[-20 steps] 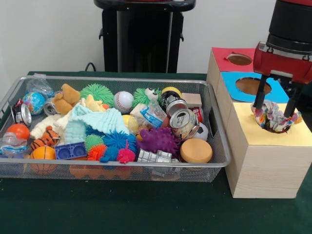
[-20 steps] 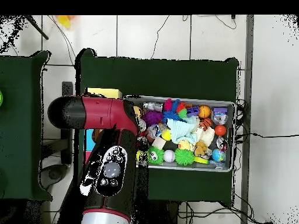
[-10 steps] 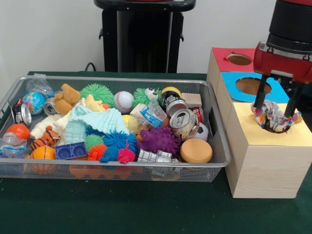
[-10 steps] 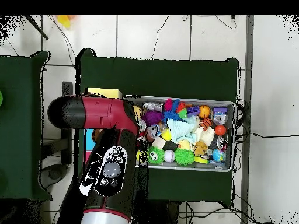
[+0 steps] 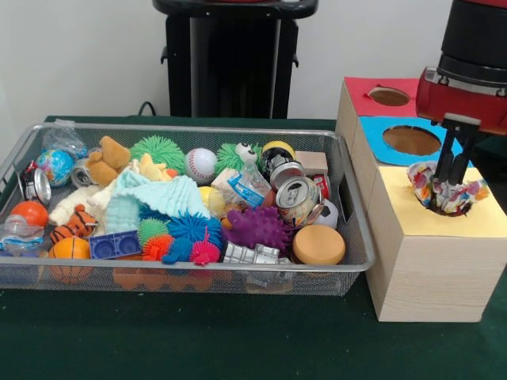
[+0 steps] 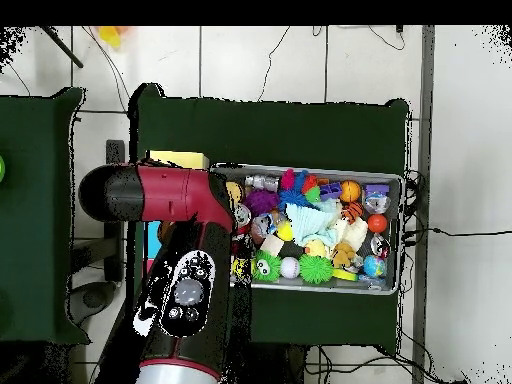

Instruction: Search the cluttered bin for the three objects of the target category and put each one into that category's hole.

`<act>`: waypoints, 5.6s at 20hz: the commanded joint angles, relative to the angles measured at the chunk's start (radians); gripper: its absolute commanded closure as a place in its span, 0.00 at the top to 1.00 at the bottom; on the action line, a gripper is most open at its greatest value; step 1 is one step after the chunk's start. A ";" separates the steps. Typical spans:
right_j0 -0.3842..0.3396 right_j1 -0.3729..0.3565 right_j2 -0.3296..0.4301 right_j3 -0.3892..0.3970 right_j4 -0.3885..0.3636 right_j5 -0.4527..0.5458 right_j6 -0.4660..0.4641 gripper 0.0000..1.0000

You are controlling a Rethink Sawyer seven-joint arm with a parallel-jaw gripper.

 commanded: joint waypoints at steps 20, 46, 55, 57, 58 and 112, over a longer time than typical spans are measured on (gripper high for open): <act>-0.049 0.093 0.090 -0.039 0.026 0.033 0.130 0.00; 0.018 0.094 0.050 0.013 0.064 0.012 0.226 0.00; -0.008 0.087 0.071 0.025 0.067 0.001 0.179 0.00; -0.040 0.086 0.103 0.027 0.068 0.002 0.134 0.00; -0.052 0.083 0.114 0.030 0.067 0.001 0.117 0.00; -0.077 -0.052 0.094 0.037 -0.018 0.110 0.077 0.00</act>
